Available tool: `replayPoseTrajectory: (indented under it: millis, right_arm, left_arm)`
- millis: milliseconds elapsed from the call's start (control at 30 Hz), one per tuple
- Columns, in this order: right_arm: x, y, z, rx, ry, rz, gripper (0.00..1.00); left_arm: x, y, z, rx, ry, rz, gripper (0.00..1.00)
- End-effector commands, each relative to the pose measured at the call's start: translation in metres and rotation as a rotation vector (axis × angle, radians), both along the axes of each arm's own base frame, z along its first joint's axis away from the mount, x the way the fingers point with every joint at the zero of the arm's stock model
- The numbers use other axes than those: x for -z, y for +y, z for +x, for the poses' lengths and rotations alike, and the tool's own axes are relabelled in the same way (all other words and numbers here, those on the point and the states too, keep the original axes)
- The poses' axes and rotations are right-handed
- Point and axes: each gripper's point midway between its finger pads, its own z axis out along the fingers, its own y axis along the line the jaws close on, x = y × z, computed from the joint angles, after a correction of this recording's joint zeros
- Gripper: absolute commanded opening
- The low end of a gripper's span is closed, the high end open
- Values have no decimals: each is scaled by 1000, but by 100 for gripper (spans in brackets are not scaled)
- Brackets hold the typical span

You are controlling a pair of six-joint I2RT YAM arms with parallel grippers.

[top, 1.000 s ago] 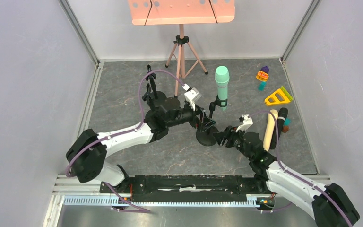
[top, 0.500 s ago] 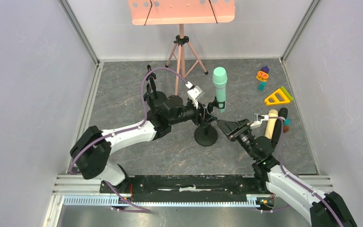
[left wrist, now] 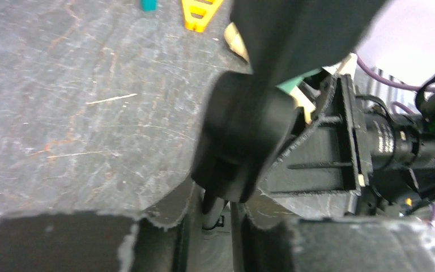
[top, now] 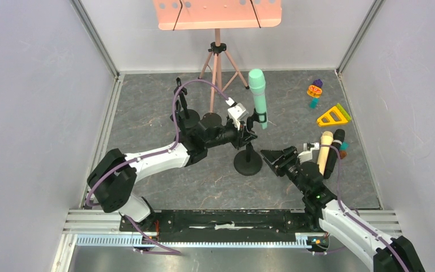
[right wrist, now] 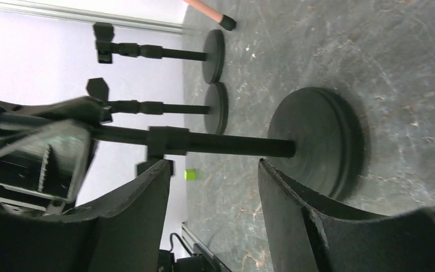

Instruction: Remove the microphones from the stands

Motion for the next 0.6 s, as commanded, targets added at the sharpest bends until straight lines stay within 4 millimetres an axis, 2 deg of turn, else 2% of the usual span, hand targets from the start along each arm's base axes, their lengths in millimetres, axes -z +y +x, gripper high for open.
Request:
replayPoseTrajectory:
  millis: [0, 33, 100, 267, 433, 567]
  right_arm:
    - [16, -2, -3, -7, 28, -43, 64]
    - [6, 0, 1, -8, 14, -33, 64]
    - [-1, 9, -1, -56, 17, -8, 64]
    - [-25, 23, 4, -116, 6, 51, 65]
    - [-56, 31, 7, -147, -54, 123, 66]
    - [-61, 33, 9, -143, 3, 150, 67]
  left_arm:
    - [-19, -1, 6, -16, -49, -15, 18]
    - [-19, 1, 8, -30, -52, -13, 16]
    - [-19, 3, 10, -61, -57, -10, 11]
    - [-28, 12, 13, -131, -123, 26, 7]
    - [-42, 34, 18, -276, -235, 97, 4]
    - [-47, 53, 27, -396, -259, 120, 2]
